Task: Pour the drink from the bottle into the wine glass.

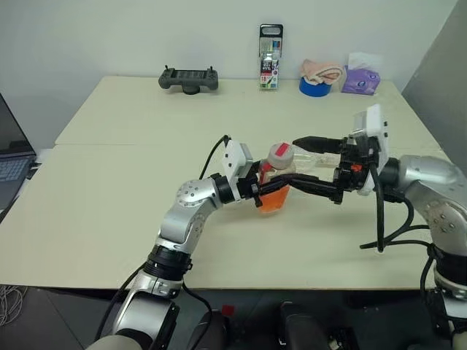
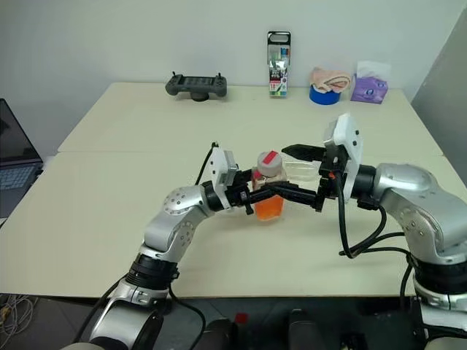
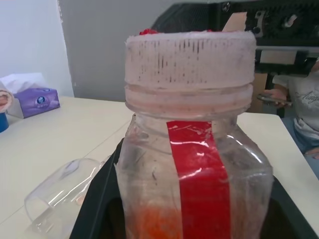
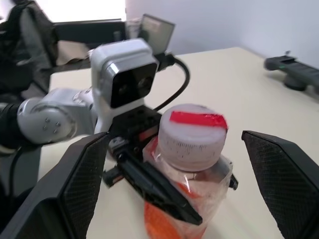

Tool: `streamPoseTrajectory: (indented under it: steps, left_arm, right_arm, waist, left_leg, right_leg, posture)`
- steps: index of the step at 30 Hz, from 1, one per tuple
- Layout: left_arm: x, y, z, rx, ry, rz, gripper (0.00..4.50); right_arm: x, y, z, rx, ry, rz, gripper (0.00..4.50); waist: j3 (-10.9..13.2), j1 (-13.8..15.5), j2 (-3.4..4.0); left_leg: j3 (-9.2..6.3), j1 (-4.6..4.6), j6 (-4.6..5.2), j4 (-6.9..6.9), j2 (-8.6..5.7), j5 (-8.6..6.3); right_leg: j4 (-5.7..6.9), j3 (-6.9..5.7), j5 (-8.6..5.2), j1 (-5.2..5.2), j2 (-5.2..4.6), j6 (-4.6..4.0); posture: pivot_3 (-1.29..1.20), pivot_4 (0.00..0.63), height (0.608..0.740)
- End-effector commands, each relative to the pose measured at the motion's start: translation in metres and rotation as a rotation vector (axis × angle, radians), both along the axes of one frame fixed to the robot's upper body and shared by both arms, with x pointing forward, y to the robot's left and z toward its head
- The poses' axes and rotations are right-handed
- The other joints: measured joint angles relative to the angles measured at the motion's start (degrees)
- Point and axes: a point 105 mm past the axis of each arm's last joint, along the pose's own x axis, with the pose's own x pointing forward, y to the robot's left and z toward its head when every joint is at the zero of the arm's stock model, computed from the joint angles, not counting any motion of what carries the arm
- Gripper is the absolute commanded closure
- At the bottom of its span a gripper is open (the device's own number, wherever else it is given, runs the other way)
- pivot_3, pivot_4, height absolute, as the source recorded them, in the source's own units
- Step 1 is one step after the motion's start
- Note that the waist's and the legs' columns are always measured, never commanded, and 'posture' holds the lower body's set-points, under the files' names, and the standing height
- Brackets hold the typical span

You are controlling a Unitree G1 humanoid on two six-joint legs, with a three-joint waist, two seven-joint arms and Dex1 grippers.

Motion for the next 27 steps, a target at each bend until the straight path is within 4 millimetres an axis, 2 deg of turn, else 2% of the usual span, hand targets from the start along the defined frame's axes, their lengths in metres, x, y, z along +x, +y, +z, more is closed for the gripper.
streamPoseTrajectory:
  steps: [1,7,12,27]
  left_arm:
    - [-0.002,-0.003,0.019,-0.035,-0.075,-0.023,2.76]
    - [-0.002,-0.006,0.017,-0.035,-0.072,-0.036,2.76]
    - [-0.003,-0.009,0.016,-0.033,-0.068,-0.044,2.77]
    - [0.000,-0.004,0.013,-0.016,-0.071,-0.026,2.77]
  right_arm:
    - [-0.007,0.006,0.010,0.053,-0.048,-0.093,0.00]
    - [-0.001,0.022,0.008,0.166,-0.039,-0.269,0.00]
    - [0.009,0.030,0.000,0.163,-0.037,-0.381,0.00]
    - [0.029,0.026,0.003,0.164,-0.060,-0.542,0.00]
  waist:
    - [0.0,0.0,0.00]
    - [0.0,-0.1,0.01]
    - [0.0,-0.1,0.01]
    - [0.0,-0.2,0.01]
  left_leg:
    - [0.02,0.02,0.00,0.00,0.01,0.00]
    - [0.00,0.04,0.00,0.00,0.02,0.01]
    - [-0.01,0.02,0.00,-0.01,0.00,0.01]
    - [-0.02,0.03,0.01,-0.03,0.02,0.00]
  right_leg:
    - [0.03,0.01,0.00,0.00,0.01,0.00]
    - [0.10,0.02,-0.02,-0.01,0.04,0.03]
    - [0.08,0.02,0.01,-0.01,0.03,-0.02]
    - [0.08,0.00,0.02,-0.02,0.05,-0.03]
  posture:
    - [0.00,0.150,0.740]
    - [0.00,0.150,0.740]
    - [0.00,0.150,0.740]
    - [0.00,0.150,0.740]
